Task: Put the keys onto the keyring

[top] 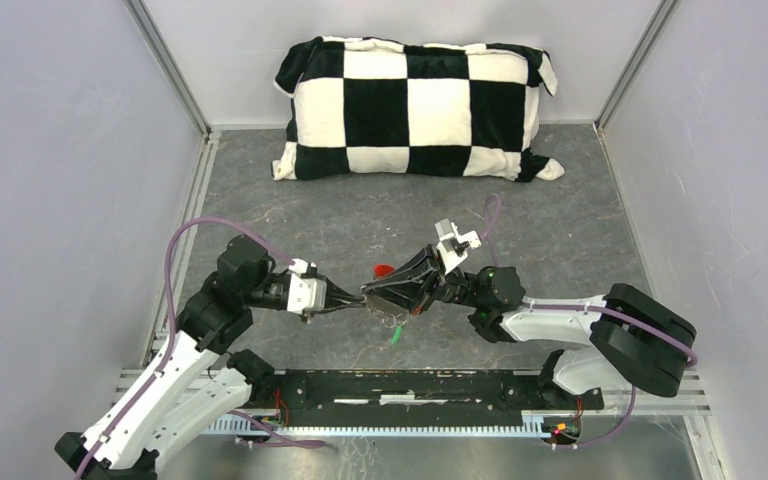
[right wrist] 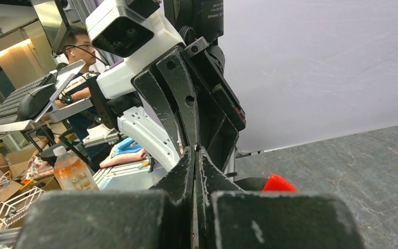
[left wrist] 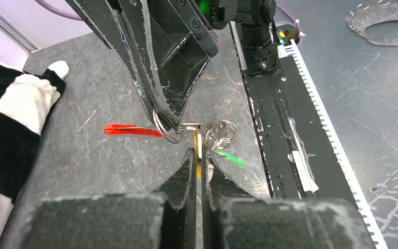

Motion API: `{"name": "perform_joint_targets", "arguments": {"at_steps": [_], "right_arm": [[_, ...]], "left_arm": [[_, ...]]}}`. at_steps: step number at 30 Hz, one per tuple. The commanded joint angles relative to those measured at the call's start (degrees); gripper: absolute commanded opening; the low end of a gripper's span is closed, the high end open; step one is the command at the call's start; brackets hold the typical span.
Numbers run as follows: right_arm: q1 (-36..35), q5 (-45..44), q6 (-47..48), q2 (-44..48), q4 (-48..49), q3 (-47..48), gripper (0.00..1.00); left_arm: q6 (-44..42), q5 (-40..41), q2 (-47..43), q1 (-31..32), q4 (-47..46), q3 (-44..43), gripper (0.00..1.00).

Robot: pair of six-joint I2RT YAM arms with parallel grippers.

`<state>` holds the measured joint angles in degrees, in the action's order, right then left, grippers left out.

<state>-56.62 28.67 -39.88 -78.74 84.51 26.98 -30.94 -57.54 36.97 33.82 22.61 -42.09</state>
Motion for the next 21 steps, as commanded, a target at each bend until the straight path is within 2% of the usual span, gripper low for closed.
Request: {"name": "perform_joint_targets", "arguments": {"at_steps": [1,6,16,21], "right_arm": [[-0.1,1.1,0.9,1.3,6.9,1.2,0.0],[-0.2,2.7,0.0,1.3,6.5,0.5,0.0],[-0.1,7.2,-0.6,0.3,2.4,2.6,0.0],[0.0,10.2,-0.6,0.0,-0.2,4.0,0.0]], "left_arm": [[-1.9,-0.2,-1.4,0.0,-0.3,-1.4,0.02],[-5.2,3.5,-2.5,0.1,-0.7,-2.0,0.02],[-5.4,4.2,-2.4,0.1,-0.9,-2.0,0.02],[-5.0,9.6,-3.3,0.1,-2.6,-1.4,0.02]]}}
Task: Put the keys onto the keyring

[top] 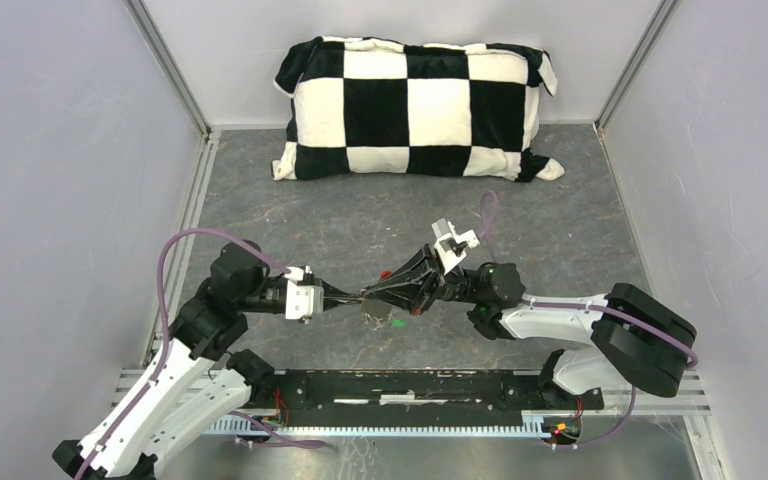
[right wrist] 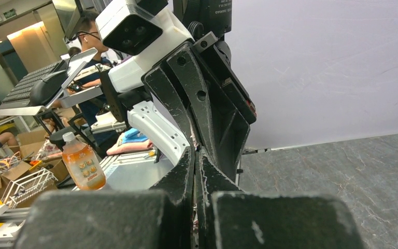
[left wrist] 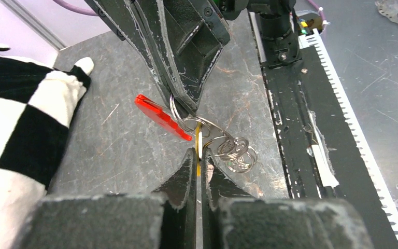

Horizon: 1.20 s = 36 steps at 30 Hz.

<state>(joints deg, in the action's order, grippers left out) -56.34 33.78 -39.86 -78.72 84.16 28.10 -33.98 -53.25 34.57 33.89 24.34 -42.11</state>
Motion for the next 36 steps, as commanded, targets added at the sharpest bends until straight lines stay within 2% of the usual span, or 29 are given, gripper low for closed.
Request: {"name": "perform_joint_targets", "arguments": {"at_steps": [1,6,16,17,20,26,30,33,36], "right_arm": [[-0.3,5.3,-0.3,0.1,-0.8,2.9,0.0],[-0.3,5.5,1.4,0.6,-5.6,3.2,0.0],[-0.2,7.1,2.7,0.0,-12.1,4.2,0.0],[-0.2,6.9,3.4,0.3,-13.0,4.1,0.01],[0.1,6.4,4.9,1.5,-15.1,4.3,0.01],[0.6,7.9,1.0,1.2,-11.0,6.4,0.0],[0.6,9.1,-1.8,0.8,-7.6,6.6,0.0],[0.7,9.1,-2.9,0.4,-6.0,6.2,0.0],[0.7,9.2,-4.8,-0.2,-3.6,6.2,0.01]], "left_arm": [[-1.3,6.0,-1.3,0.0,-5.4,-1.2,0.02],[1.3,7.2,-2.9,0.0,-10.4,0.0,0.02],[-0.2,10.6,-5.3,0.0,-12.8,1.4,0.02],[-0.3,10.4,-5.4,0.0,-13.0,1.5,0.04],[-0.6,4.9,-4.4,0.0,-9.6,0.5,0.25],[-0.2,-3.7,-1.3,0.0,-0.9,-0.7,0.47],[-2.3,-4.5,-0.4,0.0,2.1,-1.0,0.51],[-3.4,-4.2,-0.4,0.0,2.8,-1.0,0.5],[-8.3,-5.3,-0.1,-0.1,7.8,-1.2,0.48]]}}
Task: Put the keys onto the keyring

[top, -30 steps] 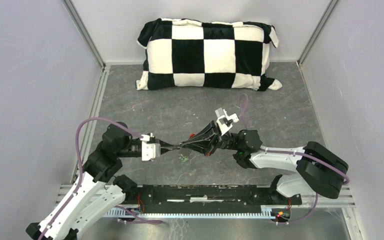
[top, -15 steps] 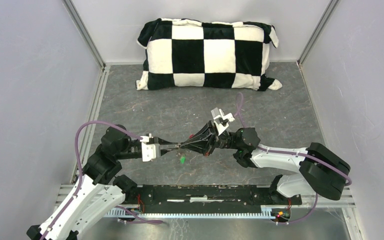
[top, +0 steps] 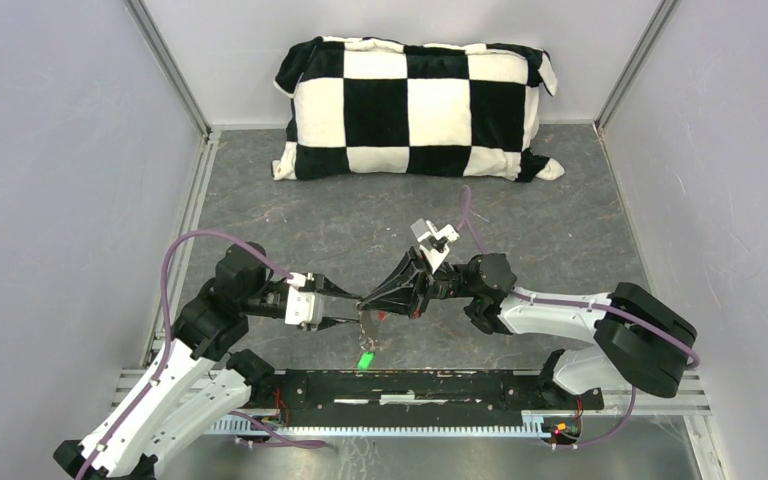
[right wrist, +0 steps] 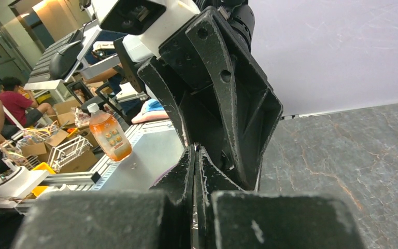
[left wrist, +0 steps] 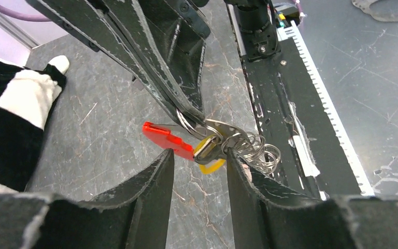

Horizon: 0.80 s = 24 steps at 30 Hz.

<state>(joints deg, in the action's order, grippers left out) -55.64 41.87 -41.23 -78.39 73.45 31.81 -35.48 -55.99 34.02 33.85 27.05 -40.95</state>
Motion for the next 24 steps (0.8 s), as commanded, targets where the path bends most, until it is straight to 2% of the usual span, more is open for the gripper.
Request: {"name": "perform_joint_targets", "arguments": {"at_steps": [1,4,11,18,21,24], "right_arm": [[0.1,1.2,-4.1,-0.8,7.8,2.5,0.0],[0.2,1.4,-4.8,-0.9,8.7,2.9,0.0],[0.2,1.6,-6.1,-1.7,9.8,3.7,0.0],[0.1,1.9,-7.1,-2.6,10.7,3.6,0.0],[0.2,2.1,-7.2,-2.9,10.6,3.6,0.0],[0.2,2.0,-7.0,-3.0,10.2,3.5,0.0]], "left_arm": [[-9.1,-3.3,0.7,0.0,7.5,-2.5,0.48],[-12.3,-4.6,1.1,0.0,11.7,-2.5,0.48],[-15.4,-2.9,1.1,0.0,11.6,-2.4,0.43],[-7.8,-2.0,1.4,0.0,2.8,-1.7,0.36],[-7.0,-2.4,1.7,0.0,2.2,-2.3,0.28],[-6.4,-3.2,1.7,0.0,2.2,-3.0,0.25]]}}
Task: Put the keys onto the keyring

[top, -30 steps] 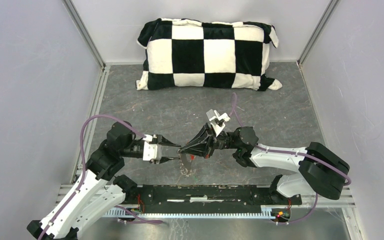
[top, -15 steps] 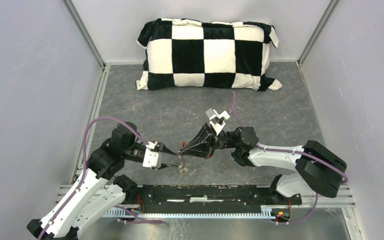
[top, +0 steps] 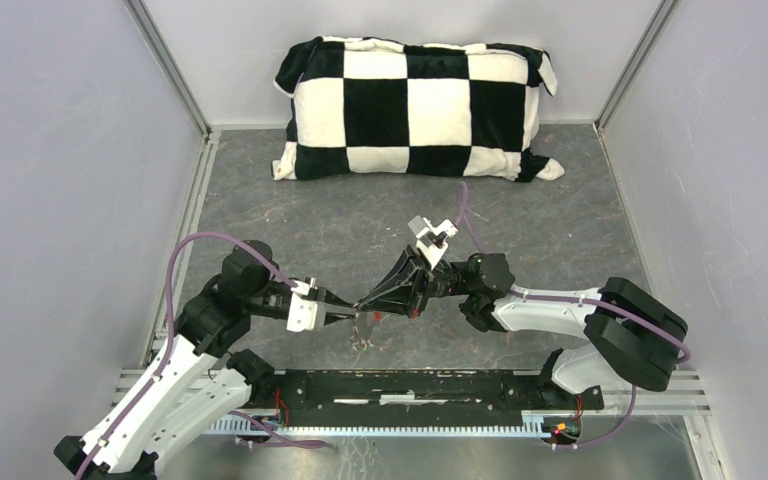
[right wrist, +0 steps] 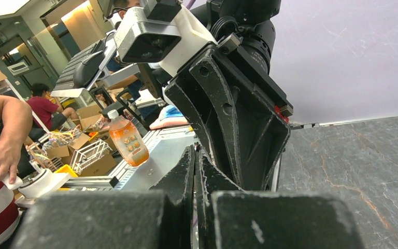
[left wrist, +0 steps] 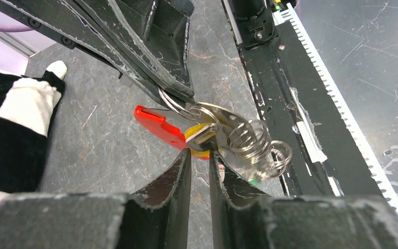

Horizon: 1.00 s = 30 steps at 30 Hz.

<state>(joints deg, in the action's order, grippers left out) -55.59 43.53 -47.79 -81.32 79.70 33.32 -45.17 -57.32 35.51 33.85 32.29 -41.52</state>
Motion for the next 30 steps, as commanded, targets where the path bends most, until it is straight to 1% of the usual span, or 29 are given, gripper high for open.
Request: {"name": "perform_joint_targets", "arguments": {"at_steps": [1,6,9,13,15,16,18,20,25,30], "right_arm": [[0.1,0.3,-0.3,-0.1,3.9,2.0,0.0],[0.2,0.2,-0.5,-0.3,3.9,2.1,0.0],[0.2,0.2,-0.6,-0.3,4.0,2.1,0.0],[0.1,0.0,-0.5,-0.5,3.9,1.9,0.0],[0.1,-0.3,-0.4,-0.5,3.9,1.6,0.0],[0.1,-0.3,-0.3,-0.5,3.8,1.5,0.0],[0.1,-0.4,0.2,-0.4,3.1,1.3,0.0],[0.2,-0.5,0.5,0.0,2.6,1.0,0.0],[0.2,-0.6,2.1,1.0,0.3,0.0,0.0],[0.2,-0.5,2.3,1.5,-0.2,-0.7,0.0]], "left_arm": [[3.7,-2.6,0.3,0.0,-3.0,-2.6,0.25],[5.8,-5.4,0.8,0.0,-3.1,-2.2,0.32],[6.0,-5.3,0.9,0.0,-3.9,-1.8,0.33],[9.4,-5.6,1.1,0.0,-7.7,-1.3,0.33],[9.7,-5.8,1.1,0.0,-8.2,-1.4,0.28],[9.7,-5.8,1.1,0.0,-8.2,-1.3,0.21],[9.7,-5.2,0.9,0.0,-8.2,-1.4,0.04],[9.4,-4.2,0.4,0.0,-7.9,-1.6,0.02],[7.3,-1.6,-0.4,0.0,-6.7,-2.1,0.02],[7.6,-0.6,-0.4,0.0,-7.6,-2.6,0.02]]}}
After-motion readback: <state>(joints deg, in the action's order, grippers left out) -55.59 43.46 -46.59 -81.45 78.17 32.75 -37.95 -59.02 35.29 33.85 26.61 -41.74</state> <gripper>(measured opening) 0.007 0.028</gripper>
